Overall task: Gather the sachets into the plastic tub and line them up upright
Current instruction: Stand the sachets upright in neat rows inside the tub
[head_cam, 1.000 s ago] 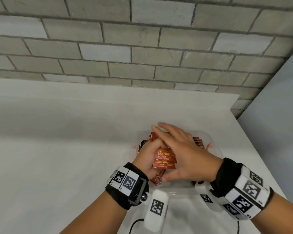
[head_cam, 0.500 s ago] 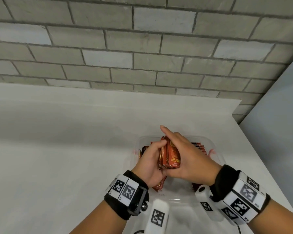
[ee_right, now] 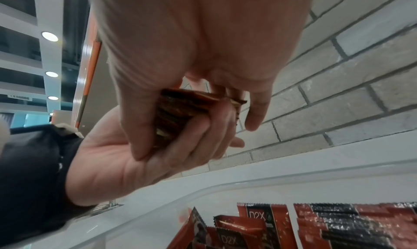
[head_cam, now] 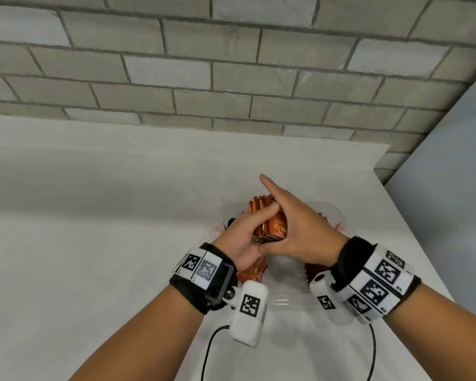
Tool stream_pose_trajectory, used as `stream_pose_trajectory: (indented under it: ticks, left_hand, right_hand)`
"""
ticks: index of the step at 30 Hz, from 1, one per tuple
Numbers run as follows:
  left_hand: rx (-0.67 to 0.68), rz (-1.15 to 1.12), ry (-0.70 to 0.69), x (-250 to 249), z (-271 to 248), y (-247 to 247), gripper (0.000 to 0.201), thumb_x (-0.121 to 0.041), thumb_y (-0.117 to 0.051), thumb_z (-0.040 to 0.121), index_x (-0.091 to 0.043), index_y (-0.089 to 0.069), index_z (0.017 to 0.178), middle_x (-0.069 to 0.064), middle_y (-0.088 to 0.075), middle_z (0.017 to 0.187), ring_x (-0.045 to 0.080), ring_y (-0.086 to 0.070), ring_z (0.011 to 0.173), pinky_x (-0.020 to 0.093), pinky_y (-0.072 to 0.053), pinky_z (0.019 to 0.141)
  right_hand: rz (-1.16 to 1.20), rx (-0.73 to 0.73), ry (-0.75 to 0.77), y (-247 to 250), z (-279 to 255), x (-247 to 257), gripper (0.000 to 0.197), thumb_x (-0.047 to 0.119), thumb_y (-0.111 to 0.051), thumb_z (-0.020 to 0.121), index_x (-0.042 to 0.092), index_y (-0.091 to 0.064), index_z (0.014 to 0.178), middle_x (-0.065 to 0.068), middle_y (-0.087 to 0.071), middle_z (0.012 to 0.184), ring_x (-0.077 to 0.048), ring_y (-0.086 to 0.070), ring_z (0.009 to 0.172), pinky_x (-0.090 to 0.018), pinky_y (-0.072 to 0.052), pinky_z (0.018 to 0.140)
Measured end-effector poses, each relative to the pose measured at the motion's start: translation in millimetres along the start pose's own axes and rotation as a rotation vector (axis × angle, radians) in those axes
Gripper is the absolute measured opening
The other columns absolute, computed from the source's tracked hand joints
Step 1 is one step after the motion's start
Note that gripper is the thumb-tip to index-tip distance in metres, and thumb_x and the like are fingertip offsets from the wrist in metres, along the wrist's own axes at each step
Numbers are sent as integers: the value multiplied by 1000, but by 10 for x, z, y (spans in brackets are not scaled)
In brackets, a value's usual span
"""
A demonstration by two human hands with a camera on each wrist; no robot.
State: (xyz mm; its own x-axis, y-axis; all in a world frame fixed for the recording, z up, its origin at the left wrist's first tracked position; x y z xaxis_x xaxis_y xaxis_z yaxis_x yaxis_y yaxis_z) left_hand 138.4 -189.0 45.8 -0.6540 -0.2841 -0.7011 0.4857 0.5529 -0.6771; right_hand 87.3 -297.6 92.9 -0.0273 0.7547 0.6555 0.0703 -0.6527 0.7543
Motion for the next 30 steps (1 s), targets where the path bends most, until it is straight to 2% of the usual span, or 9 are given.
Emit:
stream_pose_trajectory:
  ticks: [3,7,12,15,18,21,24,27,30]
  left_hand:
    - [-4,22,-20,30,16,33,12,-13,-60,75,-12,-71,80,5,-65,75,15,-64,69,24,-52,58]
    - [20,-88,-51,75,-32,89,22,-11,-55,76,-11,-75,87,10,-69,85,20,-67,76,32,-56,67]
    - [-3,-128,-32,74,-50,140,43,-11,-58,76,-10,-62,119,17,-67,107,27,-68,89,38,-58,66]
    - [-52,-130,-24,97,-59,146,33,-18,-63,79,-6,-66,110,18,-69,102,27,-69,87,37,-58,67]
    - [-86,-160,-53,128,-53,191,26,-28,-62,84,-7,-74,96,17,-70,92,27,-69,80,36,-58,69]
    - [-79,-233,-91,116,-44,228,37,-33,-77,73,-11,-71,102,17,-68,95,31,-67,83,39,-57,72]
    - [6,-253,-132,80,-44,214,51,-24,-86,64,-12,-68,110,17,-67,105,30,-67,94,42,-57,76]
    - [5,-218,-164,61,-51,219,55,-4,-68,68,-6,-58,122,16,-68,99,26,-68,86,38,-58,71]
    - [-21,-171,-173,63,-80,231,55,1,-61,66,-7,-57,120,17,-69,100,27,-68,88,42,-56,78]
  right_hand:
    - [-17,30,2,-28,-9,16,121,36,-83,68,45,8,146,7,-34,146,-5,-34,128,-20,-31,104]
    - [116,-55,-26,46,-102,-25,92,64,-56,72,50,4,142,14,-39,133,-6,-31,130,-24,-28,105]
    - [133,-165,-113,127,-149,-184,63,33,-66,86,38,-34,140,10,-53,110,-7,-54,101,-28,-49,91]
    - [246,-175,-129,112,-146,-209,46,25,-70,84,37,-50,123,4,-60,97,-13,-60,87,-28,-53,80]
    - [263,-381,-78,183,-158,-197,17,16,-71,83,26,-61,92,6,-64,86,-11,-60,80,-25,-50,73]
    - [110,-490,52,221,-171,-119,17,11,-72,81,22,-59,79,9,-58,86,-5,-55,83,-15,-42,71]
    - [-69,-208,105,69,-167,-74,22,37,-74,76,32,-59,91,14,-51,104,-5,-45,102,-12,-33,85]
    - [-121,-86,89,46,-183,-98,44,64,-58,72,37,-60,106,19,-44,118,0,-34,115,-9,-26,96]
    - [-45,-179,44,128,-162,-121,36,51,-60,84,32,-61,114,14,-48,118,-4,-43,114,-19,-36,97]
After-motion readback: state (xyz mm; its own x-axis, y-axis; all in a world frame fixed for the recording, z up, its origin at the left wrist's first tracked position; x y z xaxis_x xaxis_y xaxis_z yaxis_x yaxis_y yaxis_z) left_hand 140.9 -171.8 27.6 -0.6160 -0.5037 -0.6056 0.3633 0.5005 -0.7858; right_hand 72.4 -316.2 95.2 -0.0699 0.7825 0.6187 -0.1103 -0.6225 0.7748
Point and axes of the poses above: each hand's wrist, its own z-axis towards the middle knuckle, its own y-axis out of the back of the hand, x = y × z, the point moved 2 cm from there along z, towards the middle knuckle
